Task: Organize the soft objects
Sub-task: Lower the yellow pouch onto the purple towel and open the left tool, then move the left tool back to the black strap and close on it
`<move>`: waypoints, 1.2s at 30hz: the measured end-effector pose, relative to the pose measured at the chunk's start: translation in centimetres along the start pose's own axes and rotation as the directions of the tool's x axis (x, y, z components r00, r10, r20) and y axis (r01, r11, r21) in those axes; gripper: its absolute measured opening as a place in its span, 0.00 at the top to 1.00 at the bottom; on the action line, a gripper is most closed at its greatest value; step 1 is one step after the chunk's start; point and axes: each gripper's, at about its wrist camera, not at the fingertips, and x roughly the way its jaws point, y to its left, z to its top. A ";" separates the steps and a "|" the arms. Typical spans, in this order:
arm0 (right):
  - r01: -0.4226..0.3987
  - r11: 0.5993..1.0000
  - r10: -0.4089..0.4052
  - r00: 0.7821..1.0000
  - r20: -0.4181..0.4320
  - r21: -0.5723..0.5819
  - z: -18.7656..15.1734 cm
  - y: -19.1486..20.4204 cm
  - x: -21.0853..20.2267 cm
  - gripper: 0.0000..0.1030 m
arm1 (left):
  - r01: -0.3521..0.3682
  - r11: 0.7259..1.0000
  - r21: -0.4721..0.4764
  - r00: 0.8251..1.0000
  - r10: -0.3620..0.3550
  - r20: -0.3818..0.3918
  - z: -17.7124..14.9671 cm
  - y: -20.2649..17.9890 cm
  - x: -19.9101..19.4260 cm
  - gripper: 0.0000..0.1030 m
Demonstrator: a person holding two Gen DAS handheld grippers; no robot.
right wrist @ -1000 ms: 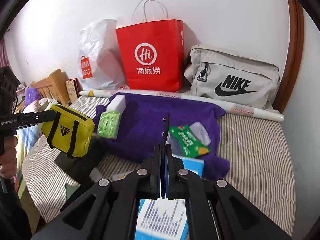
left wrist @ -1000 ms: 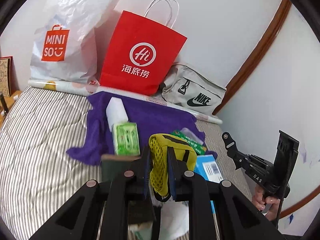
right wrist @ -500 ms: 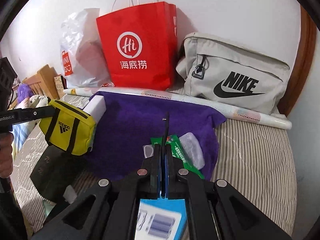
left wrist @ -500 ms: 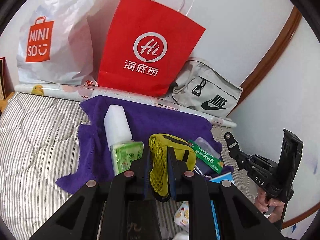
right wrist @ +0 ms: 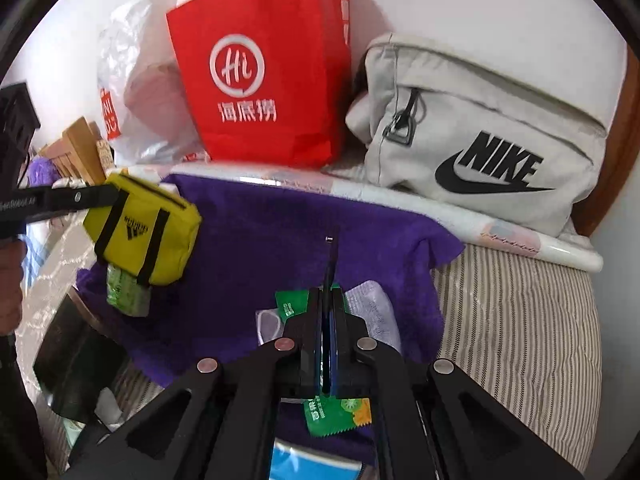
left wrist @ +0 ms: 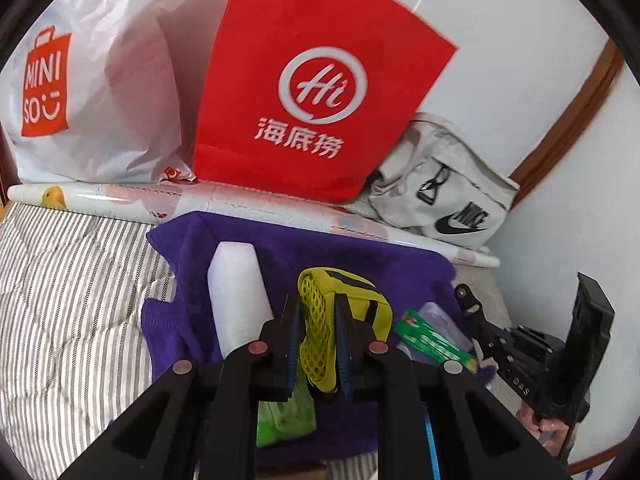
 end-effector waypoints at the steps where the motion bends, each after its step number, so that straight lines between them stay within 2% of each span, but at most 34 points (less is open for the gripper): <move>1: 0.000 1.000 0.000 1.000 -0.010 -0.008 0.0 0.0 0.4 0.97 | -0.002 1.000 -0.006 1.000 0.002 -0.006 0.1 0.2 0.4 0.85; 8: -0.004 1.000 0.004 0.998 -0.066 -0.006 0.1 -0.5 2.5 0.97 | -0.025 0.999 -0.021 0.999 0.024 -0.044 0.9 0.7 2.6 0.85; 19: -0.004 1.000 0.004 0.994 -0.113 -0.004 0.0 -1.0 3.9 0.97 | -0.044 0.999 -0.031 0.996 0.042 -0.079 1.0 1.2 3.6 0.81; 23: 0.002 1.000 -0.002 0.993 -0.116 -0.003 0.1 -1.0 3.9 0.96 | -0.062 0.998 -0.011 0.994 0.060 -0.095 1.1 1.0 3.7 0.77; 25: -0.004 1.000 0.004 0.994 -0.113 -0.003 0.2 -1.0 3.8 0.96 | -0.076 0.997 -0.004 0.992 0.075 -0.105 1.1 0.9 3.7 0.71; 27: -0.011 1.000 0.011 0.994 -0.105 0.004 0.2 -1.0 3.3 0.90 | -0.090 0.996 0.002 0.990 0.090 -0.106 1.1 0.7 3.5 0.59; 29: -0.015 1.000 0.016 0.995 -0.094 0.011 0.2 -1.1 2.6 0.74 | -0.103 0.995 0.000 0.990 0.103 -0.099 1.1 0.6 3.1 0.48; 30: -0.012 1.000 0.013 0.996 -0.083 0.015 0.2 -1.2 2.1 0.63 | -0.103 0.995 0.000 0.991 0.102 -0.090 1.1 0.5 2.7 0.45; 31: -0.012 1.000 0.013 0.997 -0.070 0.017 0.2 -1.1 1.6 0.61 | -0.101 0.995 0.000 0.992 0.101 -0.082 1.0 0.4 2.2 0.45; 36: -0.019 1.000 0.020 0.999 -0.032 0.015 -0.3 -0.2 -1.4 0.60 | -0.106 0.994 -0.002 0.993 0.106 -0.058 0.5 0.0 -0.2 0.45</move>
